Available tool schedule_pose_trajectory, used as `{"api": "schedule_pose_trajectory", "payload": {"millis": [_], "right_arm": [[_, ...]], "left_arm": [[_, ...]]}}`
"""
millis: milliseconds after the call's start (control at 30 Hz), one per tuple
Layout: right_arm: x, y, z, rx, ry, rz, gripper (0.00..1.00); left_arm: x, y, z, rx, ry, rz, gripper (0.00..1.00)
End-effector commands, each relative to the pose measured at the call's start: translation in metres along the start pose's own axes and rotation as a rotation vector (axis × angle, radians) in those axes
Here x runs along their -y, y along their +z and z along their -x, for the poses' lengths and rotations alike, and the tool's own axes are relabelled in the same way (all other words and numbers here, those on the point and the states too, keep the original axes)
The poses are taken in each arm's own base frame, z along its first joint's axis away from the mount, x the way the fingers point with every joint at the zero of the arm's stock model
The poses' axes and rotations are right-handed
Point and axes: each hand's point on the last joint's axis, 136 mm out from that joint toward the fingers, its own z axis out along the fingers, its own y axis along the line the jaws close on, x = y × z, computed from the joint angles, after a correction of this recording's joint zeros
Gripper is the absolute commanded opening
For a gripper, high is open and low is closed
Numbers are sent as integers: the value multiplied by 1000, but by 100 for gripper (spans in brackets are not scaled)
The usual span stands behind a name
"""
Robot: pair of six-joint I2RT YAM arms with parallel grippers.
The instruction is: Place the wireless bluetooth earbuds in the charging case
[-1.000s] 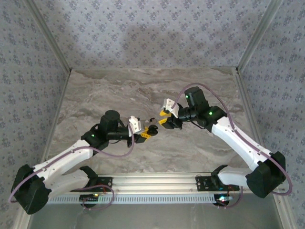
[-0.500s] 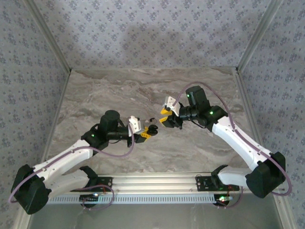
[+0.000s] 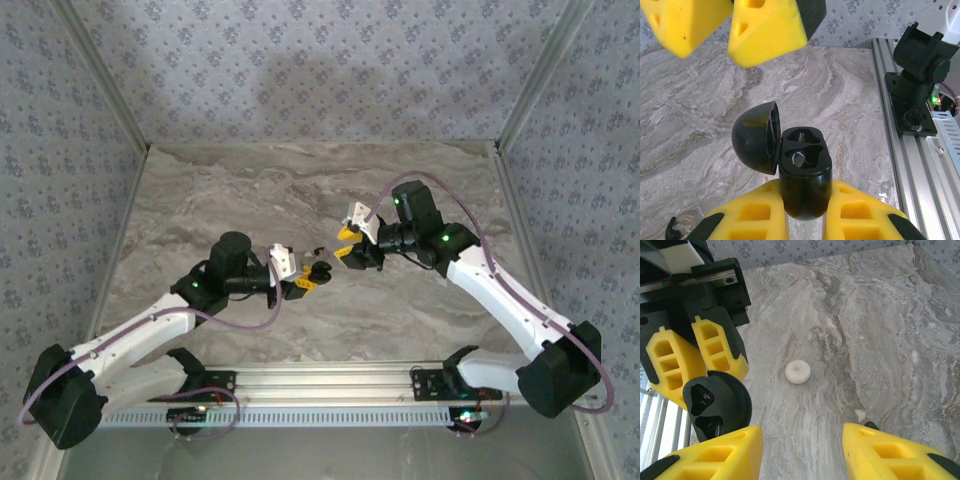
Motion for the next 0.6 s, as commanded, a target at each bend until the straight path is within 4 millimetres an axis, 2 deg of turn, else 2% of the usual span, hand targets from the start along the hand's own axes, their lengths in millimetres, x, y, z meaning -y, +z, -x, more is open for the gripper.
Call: {"api": "schedule_pose_trajectory", "payload": {"millis": [0, 267, 567], "right_arm": [[-8, -5, 3, 19, 25, 21, 48], [-13, -5, 4, 25, 26, 32, 48], [-31, 8, -1, -10, -28, 86, 49]], "left_arm": [[0, -1, 4, 23, 13, 3, 15], [-2, -1, 2, 43, 1, 13, 14], [0, -3, 3, 53, 5, 12, 14]]}}
